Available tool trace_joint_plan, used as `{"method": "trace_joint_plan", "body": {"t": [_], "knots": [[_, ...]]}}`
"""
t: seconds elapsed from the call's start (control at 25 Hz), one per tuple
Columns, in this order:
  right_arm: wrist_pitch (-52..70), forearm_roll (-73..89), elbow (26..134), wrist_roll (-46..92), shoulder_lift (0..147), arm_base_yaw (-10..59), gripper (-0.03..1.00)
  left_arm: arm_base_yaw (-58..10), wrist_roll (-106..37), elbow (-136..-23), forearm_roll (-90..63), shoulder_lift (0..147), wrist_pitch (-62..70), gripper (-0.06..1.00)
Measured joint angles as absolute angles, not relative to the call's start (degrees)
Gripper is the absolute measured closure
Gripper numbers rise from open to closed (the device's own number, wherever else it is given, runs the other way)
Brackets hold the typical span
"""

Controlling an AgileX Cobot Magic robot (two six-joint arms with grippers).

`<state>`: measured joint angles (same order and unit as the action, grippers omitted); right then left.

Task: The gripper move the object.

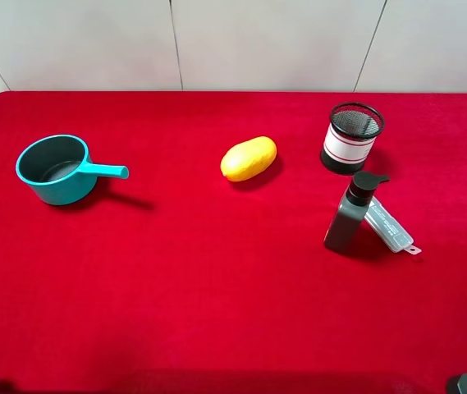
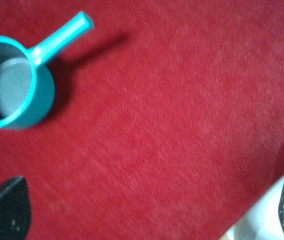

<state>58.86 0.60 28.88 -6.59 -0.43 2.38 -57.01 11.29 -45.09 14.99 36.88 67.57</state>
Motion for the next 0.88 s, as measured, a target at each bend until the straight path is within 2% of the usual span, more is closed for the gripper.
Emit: {"method": "trace_joint_plan", "body": {"t": [0.24,0.52,0.88], "knots": [[58.86,0.60,28.88,-6.59,-0.43,2.38,0.27,-46.69,10.95,-37.70,8.67,32.03,67.27,-0.05],[58.86,0.60,28.88,-6.59,-0.43,2.38,0.27,-32.26,3.20,-29.02,3.19,18.38,60.99,-0.05],[58.86,0.60,28.88,-6.59,-0.43,2.38,0.27,-15.33,-7.45,-28.11,-3.89,0.87,60.96,-0.05]]}}
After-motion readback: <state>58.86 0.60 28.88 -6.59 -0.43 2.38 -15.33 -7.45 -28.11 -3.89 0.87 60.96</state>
